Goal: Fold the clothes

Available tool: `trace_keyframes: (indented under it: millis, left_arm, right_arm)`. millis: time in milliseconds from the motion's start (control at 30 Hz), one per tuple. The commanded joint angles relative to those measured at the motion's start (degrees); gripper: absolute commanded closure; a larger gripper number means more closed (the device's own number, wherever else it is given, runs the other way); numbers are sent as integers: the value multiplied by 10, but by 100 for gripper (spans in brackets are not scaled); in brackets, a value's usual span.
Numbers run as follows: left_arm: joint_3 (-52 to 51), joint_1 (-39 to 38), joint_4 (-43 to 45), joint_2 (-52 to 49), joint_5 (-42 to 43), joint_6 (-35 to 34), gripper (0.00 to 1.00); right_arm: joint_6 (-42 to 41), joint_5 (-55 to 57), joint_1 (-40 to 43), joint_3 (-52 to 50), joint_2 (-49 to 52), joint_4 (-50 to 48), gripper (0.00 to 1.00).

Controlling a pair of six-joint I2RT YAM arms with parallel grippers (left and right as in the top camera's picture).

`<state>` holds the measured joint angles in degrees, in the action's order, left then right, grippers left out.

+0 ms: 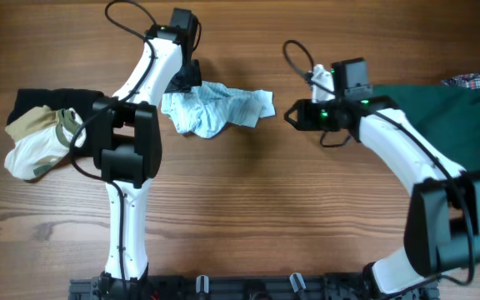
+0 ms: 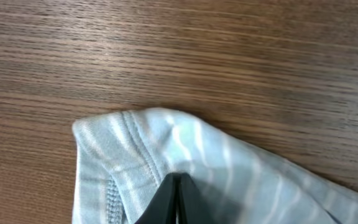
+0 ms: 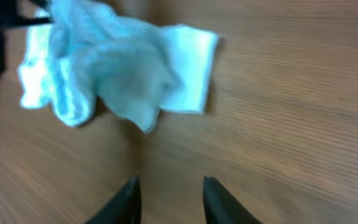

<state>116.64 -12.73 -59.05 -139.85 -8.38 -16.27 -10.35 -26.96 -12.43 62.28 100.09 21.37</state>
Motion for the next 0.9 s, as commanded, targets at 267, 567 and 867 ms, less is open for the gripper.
trace_keyframes:
  millis: [267, 567, 867]
  left_arm:
    - [-5, -24, -23, -37, 13, -6, 95]
    - [-5, -23, -47, -22, 13, -5, 94]
    - [-5, -14, -46, -15, 12, -5, 89]
  right_arm:
    - [-284, -24, -103, 7, 145, -323, 87]
    - [-286, 26, -82, 7, 185, -168, 95]
    - [-188, 164, -80, 7, 63, 163, 95]
